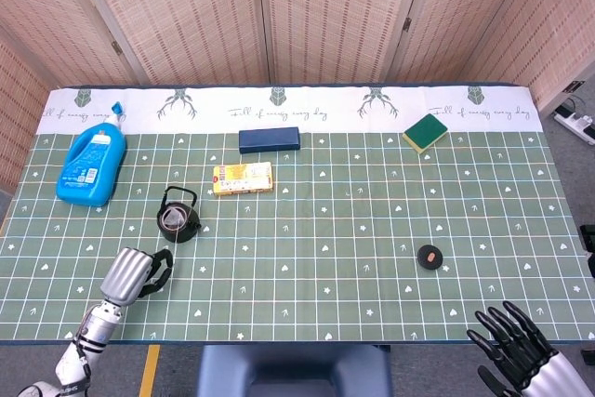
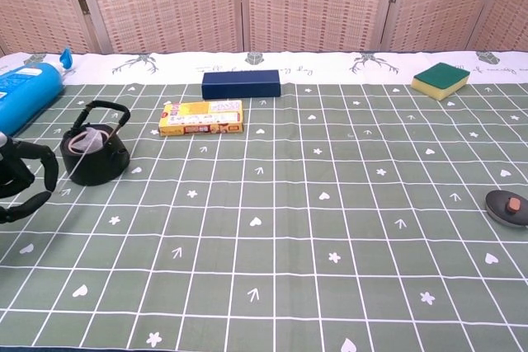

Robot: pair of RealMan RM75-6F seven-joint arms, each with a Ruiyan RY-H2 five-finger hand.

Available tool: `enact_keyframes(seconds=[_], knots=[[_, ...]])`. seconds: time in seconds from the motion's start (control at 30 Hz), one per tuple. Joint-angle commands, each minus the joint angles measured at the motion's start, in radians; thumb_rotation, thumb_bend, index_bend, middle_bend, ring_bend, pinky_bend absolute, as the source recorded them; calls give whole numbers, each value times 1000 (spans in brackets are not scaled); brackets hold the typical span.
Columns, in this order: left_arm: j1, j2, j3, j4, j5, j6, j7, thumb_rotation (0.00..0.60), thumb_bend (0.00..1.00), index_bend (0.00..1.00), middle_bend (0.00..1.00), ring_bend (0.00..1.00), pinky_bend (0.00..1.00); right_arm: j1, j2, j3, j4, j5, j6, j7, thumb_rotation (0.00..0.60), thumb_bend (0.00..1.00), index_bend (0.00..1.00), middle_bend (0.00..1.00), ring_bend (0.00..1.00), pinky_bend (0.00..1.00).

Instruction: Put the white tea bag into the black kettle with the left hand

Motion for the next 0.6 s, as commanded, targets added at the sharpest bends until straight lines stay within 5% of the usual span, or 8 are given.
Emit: enact_keyframes(seconds=[0.03,0.27,0.47,0.6], knots=[[4,0,3,5,2,-4,-6,600,543,667,1000,1000,1000,0,0,0,-2,-1,-3,-3,600,423,0,0,0,0],[12,21,15,-6,9,-20,-6,600,514,401,1000,1000,1000,1,1,0,-4,1,-4,-3,600,423,0,0,0,0],[15,55,8,-57,-8,-47,32,600,237,86,1000,1000,1000,2,1,-1,-6,0,-9,-7,600,423,0,0,0,0],[15,83,3,-99,-13,-55,46,600,169,21,1000,1000,1000,2,1,0,-8,2,-8,-7,600,423,0,0,0,0]])
